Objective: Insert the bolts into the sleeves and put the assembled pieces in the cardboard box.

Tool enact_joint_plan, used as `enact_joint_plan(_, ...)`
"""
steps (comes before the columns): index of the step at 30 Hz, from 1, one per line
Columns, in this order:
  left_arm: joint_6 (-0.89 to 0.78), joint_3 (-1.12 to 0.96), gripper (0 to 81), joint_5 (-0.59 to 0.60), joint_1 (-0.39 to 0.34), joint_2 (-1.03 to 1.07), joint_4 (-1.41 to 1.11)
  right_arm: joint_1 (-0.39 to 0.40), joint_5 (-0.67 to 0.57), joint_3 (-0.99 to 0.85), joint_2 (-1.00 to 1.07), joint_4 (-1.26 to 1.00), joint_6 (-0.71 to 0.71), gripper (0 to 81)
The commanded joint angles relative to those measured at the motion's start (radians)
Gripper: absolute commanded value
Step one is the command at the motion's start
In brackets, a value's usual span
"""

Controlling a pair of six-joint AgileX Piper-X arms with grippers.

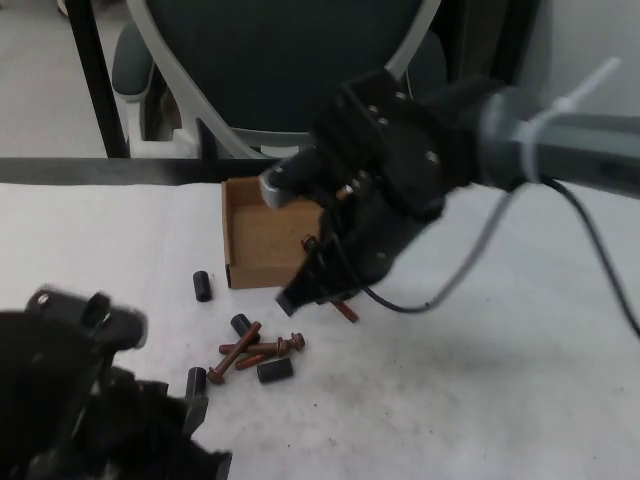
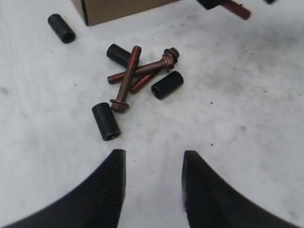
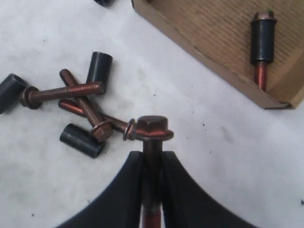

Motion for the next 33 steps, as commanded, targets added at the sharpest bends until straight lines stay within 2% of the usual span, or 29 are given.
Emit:
enact_joint_plan(1,-0.012,-0.023,37.5,0.015,0.019,0.041,0.005,0.006,-0.006,0.097,-0.094,-0.080,0.024,0.3)
enact_joint_plan(8,-0.012,-0.094,37.5,0.084,0.085,0.231,0.005,0.052,-0.011,0.331,-0.278,-0.226,0.064,0.3)
enact_joint_plan(18,-0.009,-0.260,37.5,0.112,0.093,0.395,0.130,0.180,-0.009,0.561,-0.426,-0.388,0.123,0.3)
enact_joint_plan(26,0.027,-0.402,37.5,0.026,0.093,0.476,0.280,0.269,-0.002,0.622,-0.459,-0.424,0.123,0.3)
enact_joint_plan(33,0.029,-0.449,37.5,0.014,0.099,0.556,0.319,0.296,-0.002,0.622,-0.459,-0.424,0.120,0.3)
